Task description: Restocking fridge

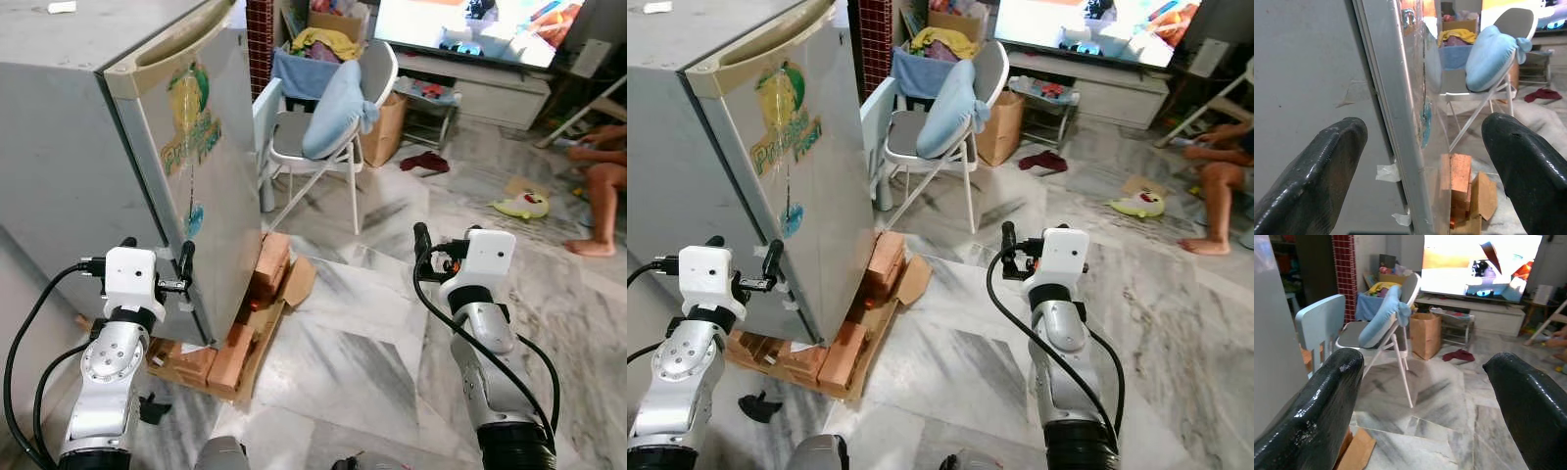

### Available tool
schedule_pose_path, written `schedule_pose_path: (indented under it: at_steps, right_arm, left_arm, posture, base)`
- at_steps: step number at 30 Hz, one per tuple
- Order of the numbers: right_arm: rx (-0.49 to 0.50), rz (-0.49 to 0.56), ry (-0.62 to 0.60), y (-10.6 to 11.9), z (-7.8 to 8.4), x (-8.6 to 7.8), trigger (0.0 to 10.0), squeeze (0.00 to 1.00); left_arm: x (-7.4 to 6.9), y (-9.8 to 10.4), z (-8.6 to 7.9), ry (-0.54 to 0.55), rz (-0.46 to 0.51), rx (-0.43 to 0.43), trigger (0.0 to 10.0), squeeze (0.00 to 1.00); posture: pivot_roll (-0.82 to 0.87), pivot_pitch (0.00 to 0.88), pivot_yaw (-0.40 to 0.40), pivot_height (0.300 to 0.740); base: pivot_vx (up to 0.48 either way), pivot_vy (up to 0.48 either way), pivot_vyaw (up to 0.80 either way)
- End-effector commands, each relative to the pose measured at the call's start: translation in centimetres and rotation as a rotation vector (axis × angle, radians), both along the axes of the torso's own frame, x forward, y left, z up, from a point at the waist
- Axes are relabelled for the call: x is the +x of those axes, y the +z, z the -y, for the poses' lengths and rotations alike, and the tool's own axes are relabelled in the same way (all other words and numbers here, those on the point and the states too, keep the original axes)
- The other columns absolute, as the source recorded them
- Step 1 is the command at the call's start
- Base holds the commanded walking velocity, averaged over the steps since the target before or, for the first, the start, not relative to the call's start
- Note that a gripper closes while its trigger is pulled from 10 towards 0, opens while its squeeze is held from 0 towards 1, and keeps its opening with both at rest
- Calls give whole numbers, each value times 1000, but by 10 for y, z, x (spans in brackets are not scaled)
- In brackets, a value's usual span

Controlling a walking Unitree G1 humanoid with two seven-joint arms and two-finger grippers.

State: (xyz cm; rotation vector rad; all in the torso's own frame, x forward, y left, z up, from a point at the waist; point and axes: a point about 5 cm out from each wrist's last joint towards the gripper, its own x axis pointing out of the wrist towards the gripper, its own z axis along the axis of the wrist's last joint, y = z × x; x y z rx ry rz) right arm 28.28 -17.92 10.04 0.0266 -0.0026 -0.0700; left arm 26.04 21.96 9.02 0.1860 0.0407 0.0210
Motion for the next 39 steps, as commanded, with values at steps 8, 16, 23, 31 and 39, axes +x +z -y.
schedule_pose_path:
  at_steps: [8,16,23,31,39]
  right_arm:
    - [0,11,-12,5,3,1,10000,0]
    - [-7,9,-15,5,3,0,10000,0]
    - [-8,6,-14,4,2,0,10000,0]
    - [-8,-1,-16,4,2,0,10000,0]
    - [-11,-7,-16,3,3,0,10000,0]
  left_arm:
    - [6,6,2,-40,18,-4,10000,0]
    - [5,7,8,-83,28,-34,10000,0]
    - [4,8,12,-127,38,-35,10000,0]
    - [4,7,11,-111,33,-27,10000,0]
    - [5,8,16,-152,40,-44,10000,0]
  posture:
    - [7,0,-65,740]
    - [7,0,-66,740]
    - [12,0,-66,740]
    - [11,0,-66,740]
    - [8,0,-66,740]
  base:
    - [76,441,0]
    - [78,0,0]
    - [0,0,0]
    - [131,0,-124]
    - [0,0,-800]
